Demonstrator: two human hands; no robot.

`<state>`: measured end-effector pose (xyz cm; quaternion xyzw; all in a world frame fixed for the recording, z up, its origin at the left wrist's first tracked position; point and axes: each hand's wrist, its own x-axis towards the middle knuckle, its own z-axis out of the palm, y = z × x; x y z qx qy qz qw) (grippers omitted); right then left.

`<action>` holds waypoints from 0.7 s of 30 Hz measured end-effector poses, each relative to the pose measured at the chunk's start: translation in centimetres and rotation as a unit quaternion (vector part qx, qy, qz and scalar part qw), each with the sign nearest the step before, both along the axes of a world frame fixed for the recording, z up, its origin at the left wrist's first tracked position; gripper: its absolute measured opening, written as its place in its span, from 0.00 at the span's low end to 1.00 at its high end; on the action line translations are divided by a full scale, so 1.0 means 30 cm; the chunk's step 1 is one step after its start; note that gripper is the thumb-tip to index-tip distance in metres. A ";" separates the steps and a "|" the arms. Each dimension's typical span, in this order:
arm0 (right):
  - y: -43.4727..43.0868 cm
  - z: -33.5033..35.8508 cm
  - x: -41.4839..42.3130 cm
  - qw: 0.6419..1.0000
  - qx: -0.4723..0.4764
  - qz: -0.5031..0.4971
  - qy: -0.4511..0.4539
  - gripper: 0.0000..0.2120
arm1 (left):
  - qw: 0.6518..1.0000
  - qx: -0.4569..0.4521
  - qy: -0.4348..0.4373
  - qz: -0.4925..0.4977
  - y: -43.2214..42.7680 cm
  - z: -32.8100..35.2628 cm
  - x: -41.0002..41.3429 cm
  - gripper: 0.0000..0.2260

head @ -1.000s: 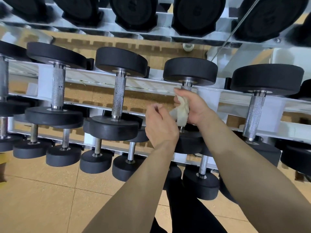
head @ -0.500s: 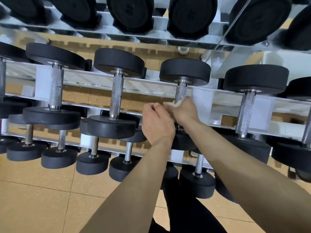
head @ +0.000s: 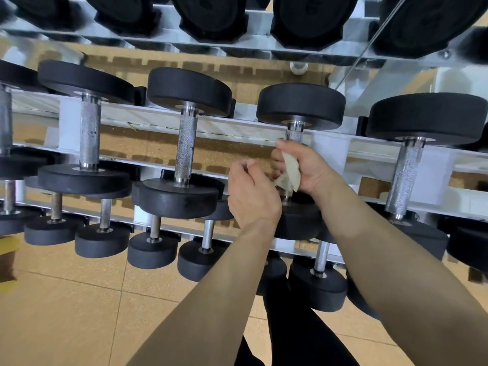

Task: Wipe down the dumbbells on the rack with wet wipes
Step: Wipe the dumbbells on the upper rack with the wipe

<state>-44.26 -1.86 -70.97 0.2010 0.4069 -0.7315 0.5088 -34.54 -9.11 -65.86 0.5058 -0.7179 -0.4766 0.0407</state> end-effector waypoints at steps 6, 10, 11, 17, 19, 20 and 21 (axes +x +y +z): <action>-0.039 0.075 -0.032 0.969 0.223 -0.084 0.066 0.11 | 1.000 -0.011 0.010 0.006 0.006 -0.003 0.001 0.11; -0.071 0.067 0.044 0.892 0.385 -0.033 0.235 0.12 | 1.000 -0.015 0.012 0.006 0.005 -0.003 0.001 0.09; -0.066 0.068 0.065 0.871 0.412 0.026 0.266 0.13 | 1.000 -0.010 0.011 0.006 0.004 -0.001 0.001 0.09; 0.004 0.146 0.127 0.810 0.426 0.251 0.314 0.12 | 0.993 0.045 -0.061 -0.096 -0.011 0.035 -0.001 0.13; 0.027 0.170 0.152 0.809 0.427 0.248 0.318 0.09 | 0.983 0.063 -0.092 -0.147 -0.026 0.033 -0.003 0.13; 0.037 0.180 0.160 0.812 0.423 0.245 0.319 0.07 | 0.979 0.077 -0.093 -0.167 -0.036 0.027 -0.003 0.13; 0.045 0.187 0.167 0.812 0.421 0.245 0.320 0.07 | 0.975 0.095 -0.087 -0.181 -0.044 0.026 0.000 0.13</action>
